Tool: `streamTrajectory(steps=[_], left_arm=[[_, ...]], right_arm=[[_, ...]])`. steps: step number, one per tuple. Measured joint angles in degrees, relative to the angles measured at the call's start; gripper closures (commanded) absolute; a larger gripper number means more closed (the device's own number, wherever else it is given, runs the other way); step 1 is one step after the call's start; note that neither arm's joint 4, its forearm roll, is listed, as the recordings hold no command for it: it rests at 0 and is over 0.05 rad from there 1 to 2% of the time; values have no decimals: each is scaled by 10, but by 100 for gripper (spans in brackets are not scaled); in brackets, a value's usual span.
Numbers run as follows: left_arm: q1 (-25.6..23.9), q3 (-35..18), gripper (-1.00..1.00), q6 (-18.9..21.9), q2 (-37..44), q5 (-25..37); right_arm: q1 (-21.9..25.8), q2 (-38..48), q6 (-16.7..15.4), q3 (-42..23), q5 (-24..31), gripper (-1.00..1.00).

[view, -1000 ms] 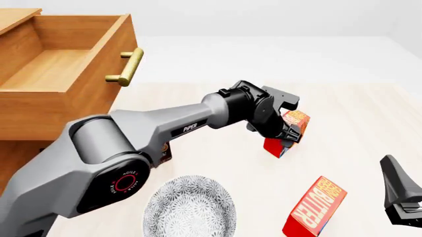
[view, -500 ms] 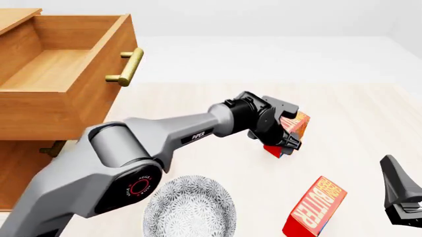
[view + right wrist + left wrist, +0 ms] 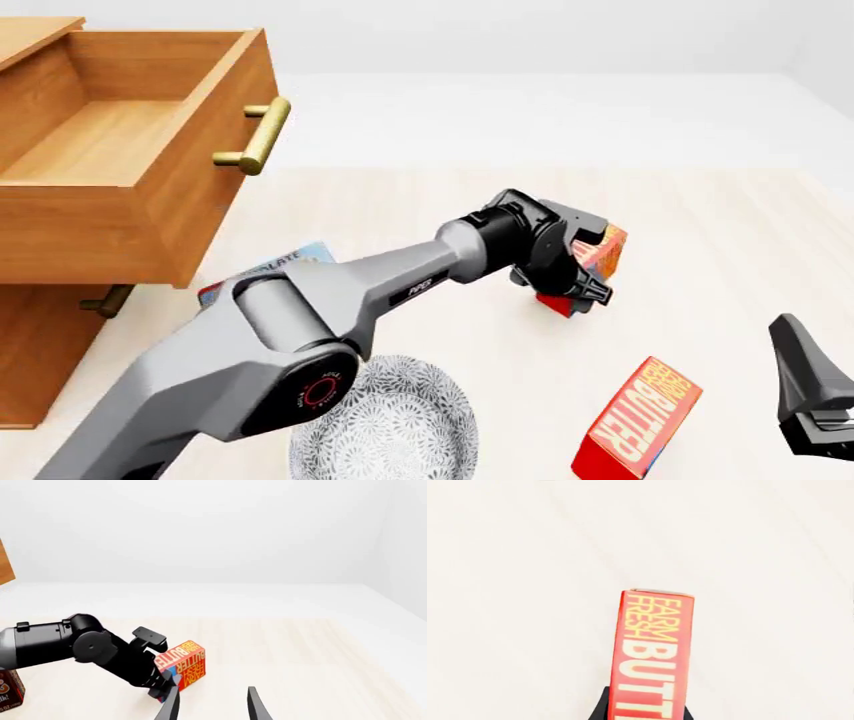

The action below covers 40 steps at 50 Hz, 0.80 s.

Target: Put the butter at the front in the top drawer of the cabinet and close it.

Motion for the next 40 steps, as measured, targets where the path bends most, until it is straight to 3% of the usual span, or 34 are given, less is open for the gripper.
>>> streamTrajectory(steps=[5, 13, 40], left_arm=[[-3, -14, 100, -1, 5, 12], [-3, 9, 100, -1, -27, 8], [-12, 196, 100, -7, -229, -29]], right_arm=[[0, 0, 0, 0, 0, -100], [0, 1, 0, 0, -1, -100], [0, -2, 0, 0, 2, -100]])
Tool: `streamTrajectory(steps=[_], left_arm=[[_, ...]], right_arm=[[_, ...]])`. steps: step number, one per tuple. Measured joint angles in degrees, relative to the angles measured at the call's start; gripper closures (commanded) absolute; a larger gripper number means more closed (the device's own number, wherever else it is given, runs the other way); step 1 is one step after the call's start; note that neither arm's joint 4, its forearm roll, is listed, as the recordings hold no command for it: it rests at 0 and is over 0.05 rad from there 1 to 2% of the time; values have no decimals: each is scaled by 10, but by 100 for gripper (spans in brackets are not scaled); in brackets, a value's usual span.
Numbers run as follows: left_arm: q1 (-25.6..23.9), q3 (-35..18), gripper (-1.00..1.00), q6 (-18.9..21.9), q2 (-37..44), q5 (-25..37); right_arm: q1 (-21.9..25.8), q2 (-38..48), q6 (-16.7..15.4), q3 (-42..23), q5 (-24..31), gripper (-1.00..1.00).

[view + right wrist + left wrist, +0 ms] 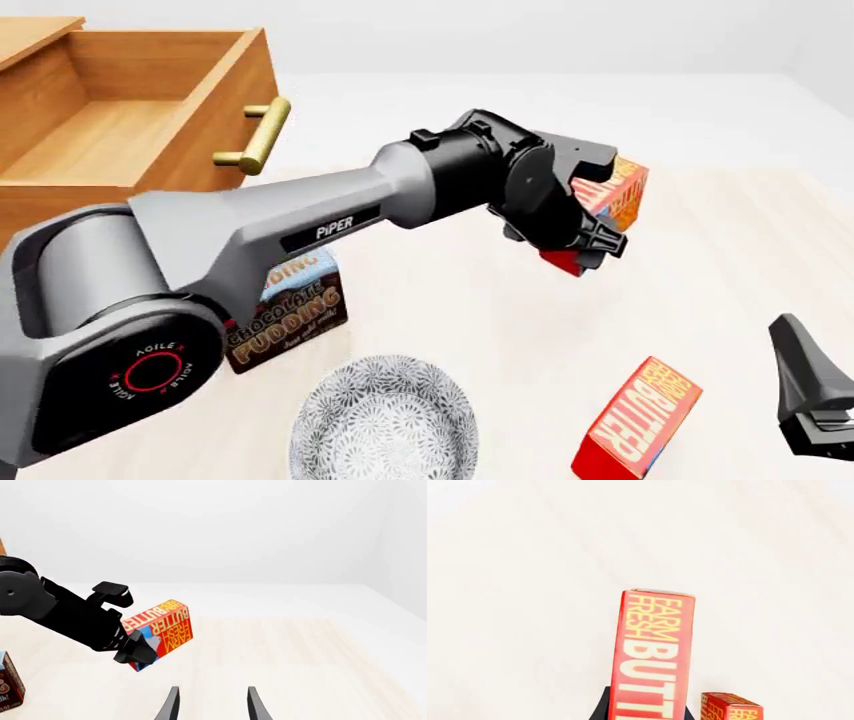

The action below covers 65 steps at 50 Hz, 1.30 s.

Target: Put the butter at the front in the top drawer of the cabinet and close it.

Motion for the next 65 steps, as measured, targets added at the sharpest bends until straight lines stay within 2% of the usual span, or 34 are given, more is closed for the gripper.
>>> streamTrajectory(steps=[16, 38, 52, 65], left_arm=[[22, 68, 100, 30, -98, 41], [96, 127, 100, 94, -225, 121], [150, 122, 100, 119, -288, 180], [215, 87, 100, 140, -324, 240]], right_arm=[[0, 0, 0, 0, 0, -100], [0, 1, 0, 0, -1, -100], [0, 2, 0, 0, -1, -100], [0, 8, 0, 0, -8, -100]])
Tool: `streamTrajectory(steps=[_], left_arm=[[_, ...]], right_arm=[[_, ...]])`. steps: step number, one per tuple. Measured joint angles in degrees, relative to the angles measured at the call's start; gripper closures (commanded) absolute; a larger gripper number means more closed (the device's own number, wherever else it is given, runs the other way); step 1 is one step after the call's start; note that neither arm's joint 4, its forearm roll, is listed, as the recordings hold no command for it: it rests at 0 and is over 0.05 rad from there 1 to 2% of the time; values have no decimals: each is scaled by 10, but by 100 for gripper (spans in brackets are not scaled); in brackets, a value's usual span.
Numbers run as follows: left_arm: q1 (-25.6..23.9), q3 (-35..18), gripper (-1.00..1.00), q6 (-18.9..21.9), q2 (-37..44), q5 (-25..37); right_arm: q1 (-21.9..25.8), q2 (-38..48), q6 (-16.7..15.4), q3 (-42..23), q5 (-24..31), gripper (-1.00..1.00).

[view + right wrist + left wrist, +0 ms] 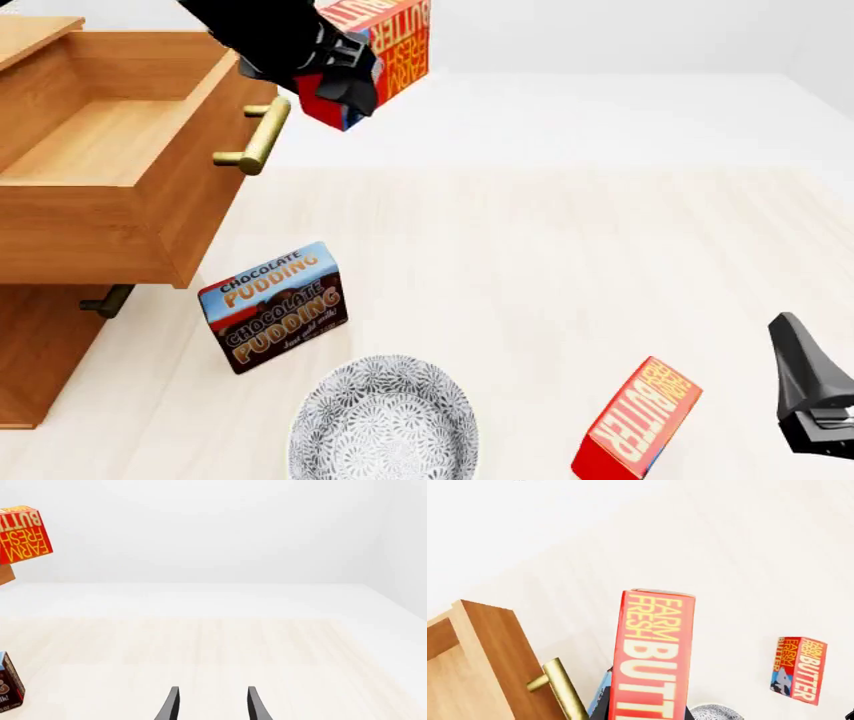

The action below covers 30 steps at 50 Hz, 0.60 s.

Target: Put the butter at the front in the top drawer of the cabinet and close it.

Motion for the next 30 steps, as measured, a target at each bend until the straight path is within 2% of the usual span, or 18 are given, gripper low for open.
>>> streamTrajectory(steps=[11, 30], left_arm=[[58, -5, 100, 25, -34, 29], [145, 31, 100, 51, -96, 42]], right_arm=[[0, 3, 0, 0, -3, -100], [0, 2, 0, 0, -2, -100]])
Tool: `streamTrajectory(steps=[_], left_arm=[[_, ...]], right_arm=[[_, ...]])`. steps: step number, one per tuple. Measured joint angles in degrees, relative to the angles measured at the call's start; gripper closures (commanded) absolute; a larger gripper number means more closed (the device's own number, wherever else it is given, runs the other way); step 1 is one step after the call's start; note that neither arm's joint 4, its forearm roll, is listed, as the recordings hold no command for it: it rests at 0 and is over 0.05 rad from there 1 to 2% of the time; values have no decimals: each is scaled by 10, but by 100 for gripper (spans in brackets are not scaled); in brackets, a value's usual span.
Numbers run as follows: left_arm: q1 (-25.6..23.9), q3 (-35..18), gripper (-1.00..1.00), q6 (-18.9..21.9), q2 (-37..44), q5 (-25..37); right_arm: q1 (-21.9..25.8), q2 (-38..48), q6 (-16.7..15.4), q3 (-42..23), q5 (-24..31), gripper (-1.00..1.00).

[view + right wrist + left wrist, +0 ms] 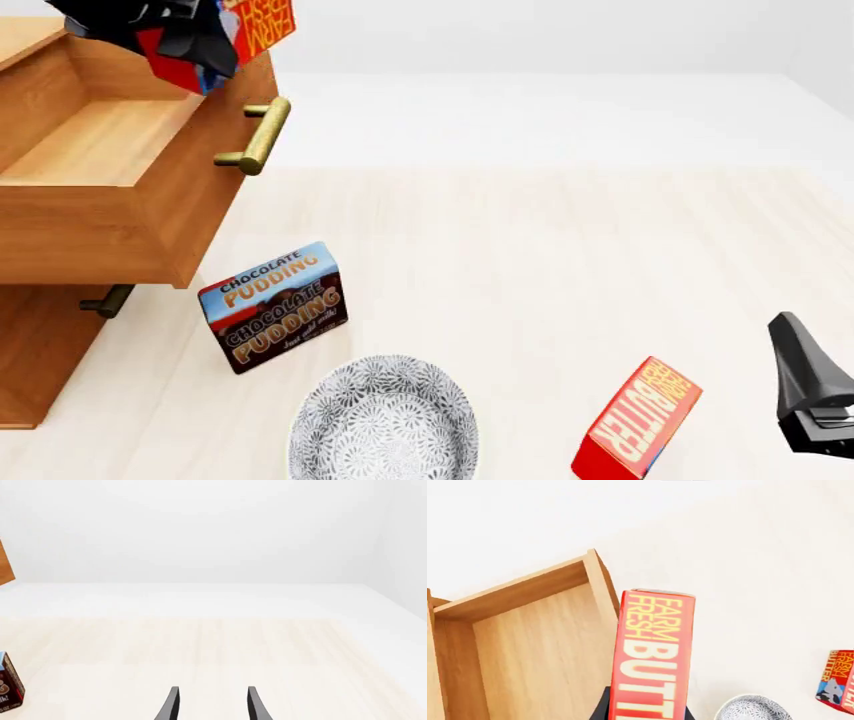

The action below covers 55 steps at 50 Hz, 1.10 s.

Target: Put the butter at the front in the top drawer of the cabinet and close it.

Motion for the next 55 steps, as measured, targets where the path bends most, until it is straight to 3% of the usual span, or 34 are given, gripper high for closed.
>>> streamTrajectory(steps=[22, 55], left_arm=[[84, 49, 100, -9, -60, 2], [158, 106, 100, -62, -107, 2]], right_arm=[[0, 0, 0, 0, 0, -100], [0, 0, 0, 0, 0, -100]])
